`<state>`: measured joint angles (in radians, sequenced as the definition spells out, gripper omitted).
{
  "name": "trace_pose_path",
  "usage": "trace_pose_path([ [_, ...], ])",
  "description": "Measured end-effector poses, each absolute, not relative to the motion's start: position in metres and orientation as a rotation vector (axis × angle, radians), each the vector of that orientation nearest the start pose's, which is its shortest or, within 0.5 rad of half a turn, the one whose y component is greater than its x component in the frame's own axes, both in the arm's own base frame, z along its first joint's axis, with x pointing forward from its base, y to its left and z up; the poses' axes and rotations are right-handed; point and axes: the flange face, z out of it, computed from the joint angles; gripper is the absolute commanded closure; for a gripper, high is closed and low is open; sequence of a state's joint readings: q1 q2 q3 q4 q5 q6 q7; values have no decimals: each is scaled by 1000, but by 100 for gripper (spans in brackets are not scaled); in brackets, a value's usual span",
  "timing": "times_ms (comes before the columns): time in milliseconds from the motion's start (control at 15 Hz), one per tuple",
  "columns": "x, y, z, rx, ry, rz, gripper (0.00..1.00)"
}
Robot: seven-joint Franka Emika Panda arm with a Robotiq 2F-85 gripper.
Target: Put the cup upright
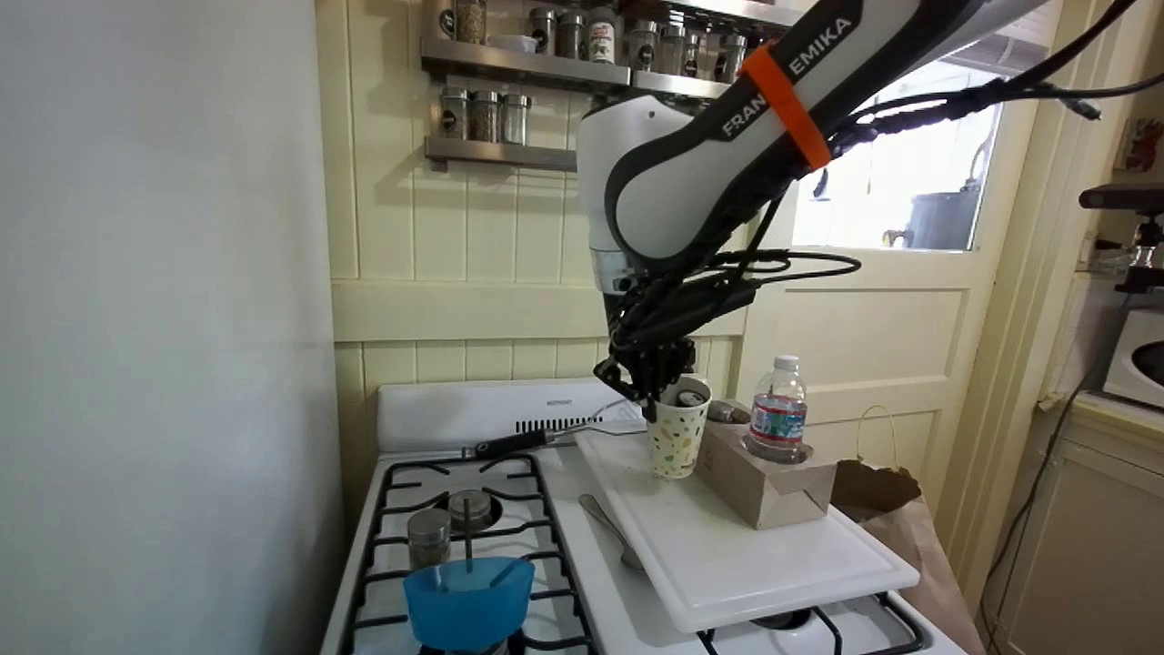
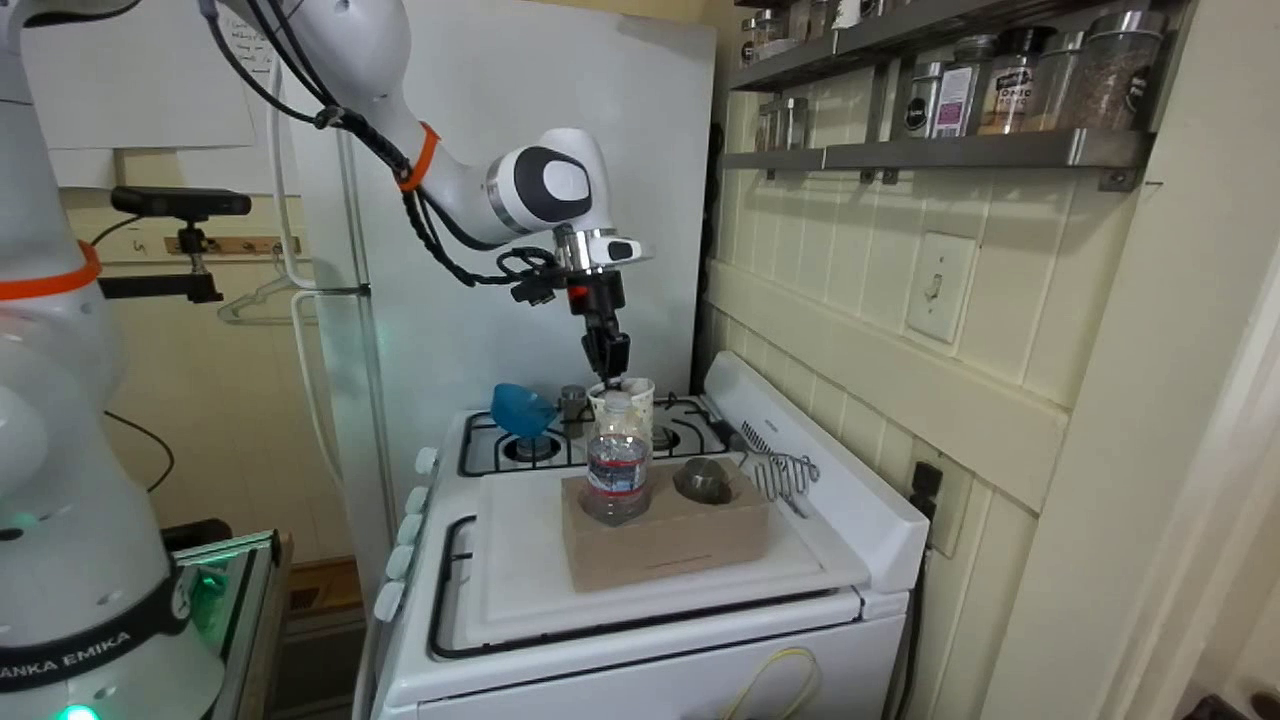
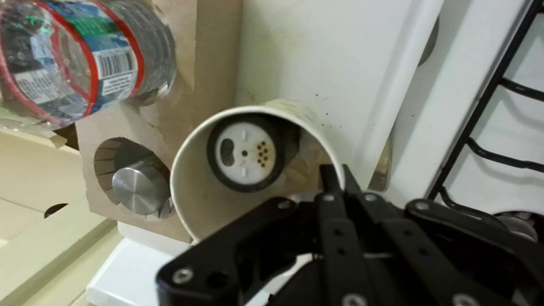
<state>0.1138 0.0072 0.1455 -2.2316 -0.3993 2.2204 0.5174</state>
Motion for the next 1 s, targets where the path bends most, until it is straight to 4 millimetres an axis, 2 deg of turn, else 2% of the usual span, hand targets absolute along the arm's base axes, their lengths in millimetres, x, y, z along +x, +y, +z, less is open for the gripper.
trace_pose_path([
  [200, 514, 117, 359, -3403, 20, -128, 99],
  [333, 514, 113, 353, -3384, 33, -88, 71],
  [733, 516, 104, 347, -3366, 66, -34, 27],
  [933, 514, 105, 362, -3371, 75, -54, 3],
  [1000, 512, 106, 373, -3370, 75, -79, 0],
])
